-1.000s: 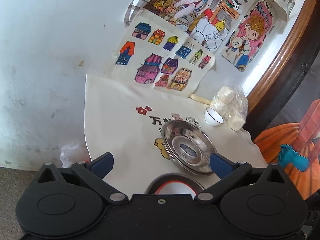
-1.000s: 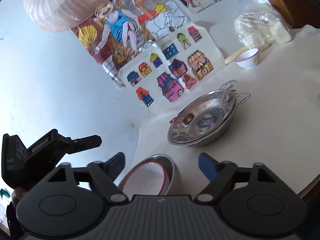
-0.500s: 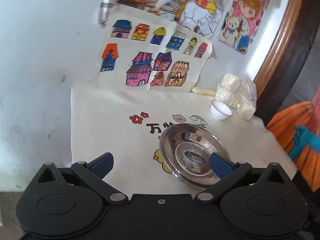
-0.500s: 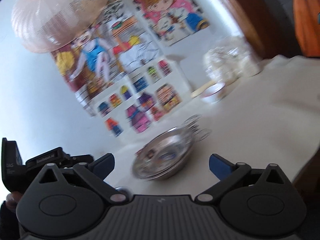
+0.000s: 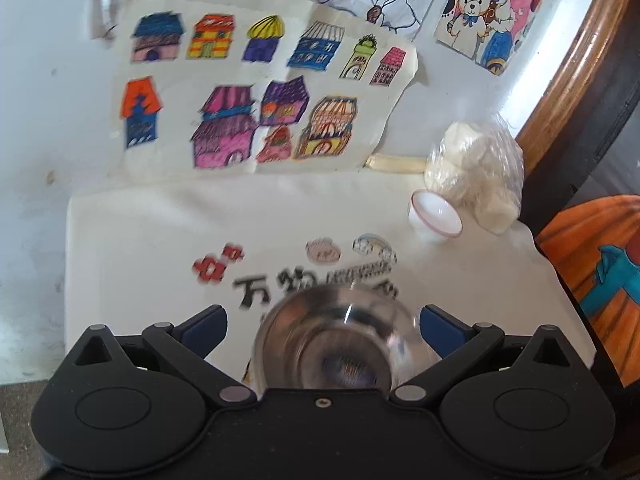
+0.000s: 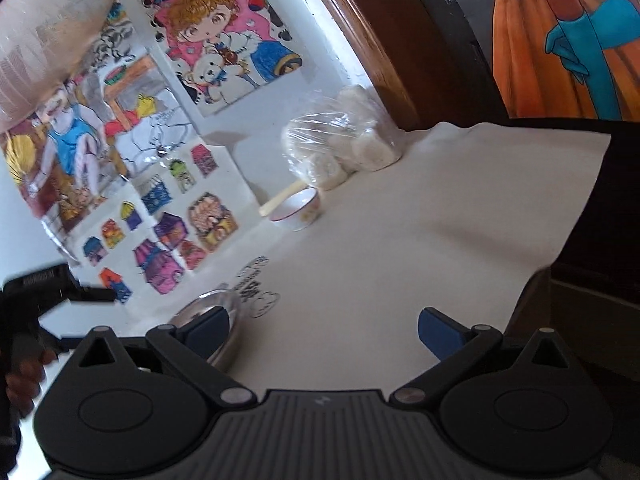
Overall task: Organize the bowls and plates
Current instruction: 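Reach both grippers to the small red-rimmed white bowl and grip its rim, then lift the small white bowl with both grippers and carry it toward the steel bowl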
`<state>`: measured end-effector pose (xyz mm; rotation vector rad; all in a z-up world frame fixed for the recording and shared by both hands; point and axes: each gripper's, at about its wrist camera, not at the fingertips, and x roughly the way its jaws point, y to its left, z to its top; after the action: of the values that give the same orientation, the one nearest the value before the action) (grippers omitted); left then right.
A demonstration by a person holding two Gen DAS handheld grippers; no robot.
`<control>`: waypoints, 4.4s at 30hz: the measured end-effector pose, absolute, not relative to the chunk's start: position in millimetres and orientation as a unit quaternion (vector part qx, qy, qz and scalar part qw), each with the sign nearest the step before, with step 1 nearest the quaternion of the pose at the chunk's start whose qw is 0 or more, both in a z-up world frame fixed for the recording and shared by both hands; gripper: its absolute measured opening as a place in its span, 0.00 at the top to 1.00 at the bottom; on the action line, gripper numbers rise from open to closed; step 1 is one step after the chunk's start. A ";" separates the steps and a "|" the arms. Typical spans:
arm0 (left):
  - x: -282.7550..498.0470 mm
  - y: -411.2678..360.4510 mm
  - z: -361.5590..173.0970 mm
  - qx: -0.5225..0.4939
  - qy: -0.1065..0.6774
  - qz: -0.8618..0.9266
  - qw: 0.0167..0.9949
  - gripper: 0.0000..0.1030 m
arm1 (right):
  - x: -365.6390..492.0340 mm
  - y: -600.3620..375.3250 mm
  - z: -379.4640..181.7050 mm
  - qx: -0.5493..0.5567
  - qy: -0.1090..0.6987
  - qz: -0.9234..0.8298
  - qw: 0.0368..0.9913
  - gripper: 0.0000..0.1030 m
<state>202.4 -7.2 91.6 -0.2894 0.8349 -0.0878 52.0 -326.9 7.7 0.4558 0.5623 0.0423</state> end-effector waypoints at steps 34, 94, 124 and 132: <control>416.8 -98.3 19.5 -0.132 0.417 -0.037 0.898 0.01 | 315.4 -307.0 -10.1 0.020 0.294 0.001 0.956 0.07; 264.6 -90.0 124.8 -0.115 0.351 -0.143 0.918 0.89 | 236.8 -248.4 61.5 0.109 0.303 0.072 0.944 0.87; 95.9 6.7 128.2 -0.112 0.336 -0.178 0.918 0.89 | 73.6 -147.9 101.4 0.017 0.269 0.163 0.949 0.86; 81.8 6.1 107.1 -0.093 0.360 -0.202 0.906 0.86 | 43.6 -158.1 88.5 0.040 0.285 0.171 0.942 0.85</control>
<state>81.8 6.1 107.1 -0.1914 0.7440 -0.4180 43.6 -158.1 88.5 0.0807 0.5816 0.3486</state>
